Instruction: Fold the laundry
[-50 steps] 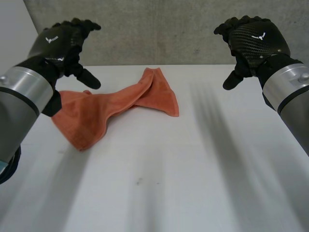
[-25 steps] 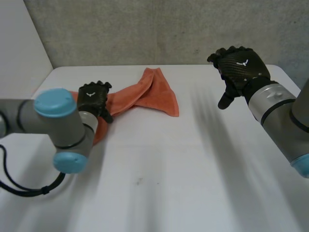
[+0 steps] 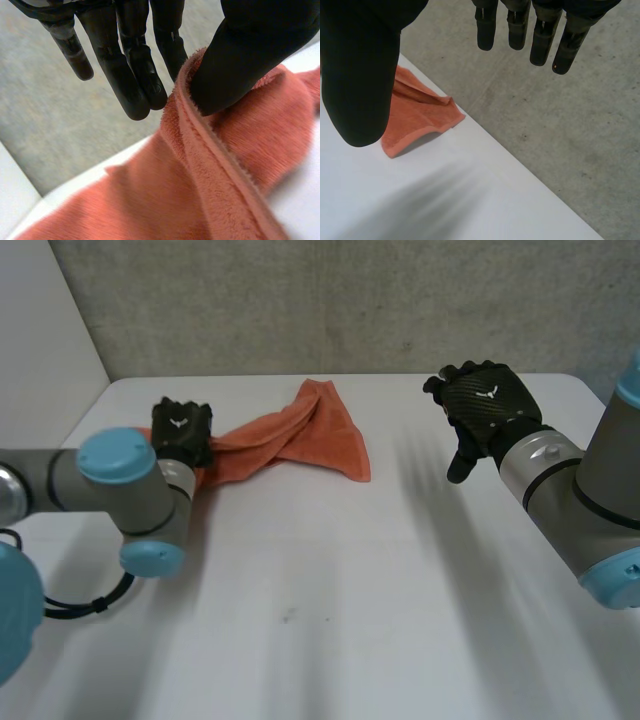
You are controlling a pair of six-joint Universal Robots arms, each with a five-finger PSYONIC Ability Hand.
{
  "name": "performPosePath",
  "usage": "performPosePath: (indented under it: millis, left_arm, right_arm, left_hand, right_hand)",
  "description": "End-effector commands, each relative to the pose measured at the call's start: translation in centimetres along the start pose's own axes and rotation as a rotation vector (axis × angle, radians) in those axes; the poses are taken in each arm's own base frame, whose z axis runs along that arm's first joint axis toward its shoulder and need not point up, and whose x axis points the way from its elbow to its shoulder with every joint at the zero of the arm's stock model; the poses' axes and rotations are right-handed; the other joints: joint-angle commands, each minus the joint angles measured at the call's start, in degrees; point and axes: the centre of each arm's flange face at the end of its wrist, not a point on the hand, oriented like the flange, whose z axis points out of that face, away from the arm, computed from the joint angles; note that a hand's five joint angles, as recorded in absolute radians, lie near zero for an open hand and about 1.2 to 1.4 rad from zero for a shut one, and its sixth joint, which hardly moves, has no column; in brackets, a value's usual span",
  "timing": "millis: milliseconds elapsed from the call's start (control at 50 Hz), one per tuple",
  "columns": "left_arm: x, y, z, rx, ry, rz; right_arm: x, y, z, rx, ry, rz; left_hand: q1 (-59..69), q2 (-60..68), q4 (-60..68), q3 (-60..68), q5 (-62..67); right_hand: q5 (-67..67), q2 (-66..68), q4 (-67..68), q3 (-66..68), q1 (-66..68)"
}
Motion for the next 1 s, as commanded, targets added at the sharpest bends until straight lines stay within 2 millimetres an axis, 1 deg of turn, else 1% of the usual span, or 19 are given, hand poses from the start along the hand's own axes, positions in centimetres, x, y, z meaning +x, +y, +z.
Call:
performPosePath:
  millis: [20, 40, 80, 140, 160, 240, 320, 400, 480, 580, 620, 640, 740, 800, 840, 860, 920, 960, 1000]
  left_arm:
    - [-2.7, -6.2, -2.4, 0.069, -0.032, 0.076]
    - [-2.8, -7.1, -2.9, 0.084, -0.025, 0.084]
    - [-3.2, -10.9, -5.4, 0.151, 0.017, 0.115]
    - [-3.0, -13.1, -7.5, 0.196, 0.068, 0.136]
    - [-3.0, -14.6, -8.8, 0.227, 0.095, 0.148]
    - [-3.4, -17.7, -12.0, 0.288, 0.128, 0.182]
    - [-3.9, -19.6, -14.6, 0.306, 0.138, 0.211]
    - [-4.1, -20.7, -17.1, 0.302, 0.157, 0.234]
    - [-4.0, -21.2, -19.5, 0.3, 0.193, 0.253]
    - [-3.2, -20.8, -22.4, 0.27, 0.273, 0.281]
    - [-2.9, -20.5, -23.3, 0.253, 0.298, 0.288]
    - [-2.6, -20.4, -24.2, 0.241, 0.322, 0.291]
    - [-1.7, -20.2, -26.4, 0.235, 0.381, 0.287]
    - [-1.5, -20.4, -27.1, 0.247, 0.391, 0.287]
    - [-1.5, -20.4, -27.1, 0.247, 0.393, 0.286]
    - [-1.5, -20.4, -27.1, 0.247, 0.392, 0.285]
    - [-1.5, -20.3, -27.0, 0.242, 0.39, 0.285]
    - [-1.5, -20.2, -26.8, 0.234, 0.388, 0.286]
    - [-1.5, -20.1, -26.6, 0.235, 0.385, 0.286]
  right_arm:
    - [0.6, -1.0, 0.2, 0.018, 0.02, 0.021]
    - [0.8, -1.2, 0.2, 0.019, 0.022, 0.028]
    - [0.8, -2.0, 0.2, 0.021, 0.017, 0.073]
    - [1.0, -2.7, 0.3, 0.018, 0.001, 0.148]
    - [0.9, -2.7, 0.6, 0.008, -0.02, 0.205]
    - [-0.2, -2.4, 2.1, -0.006, -0.156, 0.348]
    - [-1.5, -2.7, 3.3, 0.015, -0.331, 0.451]
    - [-2.9, -1.9, 4.8, 0.016, -0.441, 0.496]
    - [-3.5, -0.9, 6.0, 0.009, -0.46, 0.496]
    - [-4.5, -0.4, 7.2, 0.023, -0.504, 0.482]
    - [-6.1, -0.3, 7.2, 0.021, -0.549, 0.474]
    - [-7.9, 0.1, 7.1, 0.013, -0.602, 0.464]
    - [-12.0, 0.8, 6.3, 0.007, -0.745, 0.427]
    - [-14.9, 1.5, 5.6, -0.011, -0.819, 0.414]
    - [-15.5, 1.6, 5.4, -0.017, -0.835, 0.414]
    - [-17.0, 2.0, 5.0, -0.032, -0.866, 0.413]
    - [-17.8, 2.3, 5.0, -0.043, -0.875, 0.411]
    - [-17.7, 2.3, 5.5, -0.038, -0.858, 0.406]
    - [-17.3, 2.2, 6.1, -0.018, -0.82, 0.391]
  left_hand:
    - [16.9, 11.8, 67.5, 12.4, 14.7]
    - [16.9, 11.8, 67.5, 12.4, 14.7]
    - [16.9, 11.8, 67.5, 12.4, 14.7]
    - [16.9, 11.8, 67.5, 12.4, 14.7]
    - [16.9, 11.8, 67.5, 12.4, 14.7]
    - [16.9, 11.8, 67.5, 12.4, 14.7]
    - [16.9, 11.8, 67.5, 12.4, 14.7]
    - [16.9, 11.8, 67.5, 12.4, 14.7]
    - [16.9, 11.8, 67.5, 12.4, 14.7]
    - [16.9, 11.8, 67.5, 12.4, 14.7]
    - [16.9, 11.8, 67.5, 12.4, 14.7]
    - [16.9, 11.8, 67.5, 12.4, 14.7]
    - [16.9, 11.8, 67.5, 12.4, 14.7]
    - [16.9, 11.8, 67.5, 12.4, 14.7]
    - [16.9, 11.8, 67.5, 12.4, 14.7]
    - [16.9, 11.8, 67.5, 12.4, 14.7]
    - [16.9, 11.8, 67.5, 12.4, 14.7]
    - [16.9, 11.8, 67.5, 12.4, 14.7]
    - [16.9, 11.8, 67.5, 12.4, 14.7]
  right_hand:
    - [-3.1, -2.2, -3.0, -1.9, -1.4]
    - [-3.1, -2.2, -3.0, -1.9, -1.4]
    - [-3.1, -2.2, -3.0, -1.9, -1.4]
    - [-3.1, -2.2, -3.0, -1.9, -1.4]
    - [-3.1, -2.2, -3.0, -1.9, -1.4]
    - [-3.1, -2.2, -3.0, -1.9, -1.4]
    - [-3.1, -2.2, -3.0, -1.9, -1.4]
    - [-3.1, -2.2, -3.0, -1.9, -1.4]
    - [-3.1, -2.2, -3.0, -1.9, -1.4]
    - [-3.1, -2.2, -3.0, -1.9, -1.4]
    - [-3.1, -2.2, -3.0, -1.9, -1.4]
    - [-3.1, -2.2, -3.0, -1.9, -1.4]
    - [-3.1, -2.2, -3.0, -1.9, -1.4]
    - [-3.1, -2.2, -3.0, -1.9, -1.4]
    - [-3.1, -2.2, -3.0, -1.9, -1.4]
    - [-3.1, -2.2, -3.0, -1.9, -1.4]
    - [-3.1, -2.2, -3.0, -1.9, -1.4]
    - [18.6, 19.4, 18.7, 19.7, 20.3]
    - [48.6, 49.5, 48.7, 49.8, 50.3]
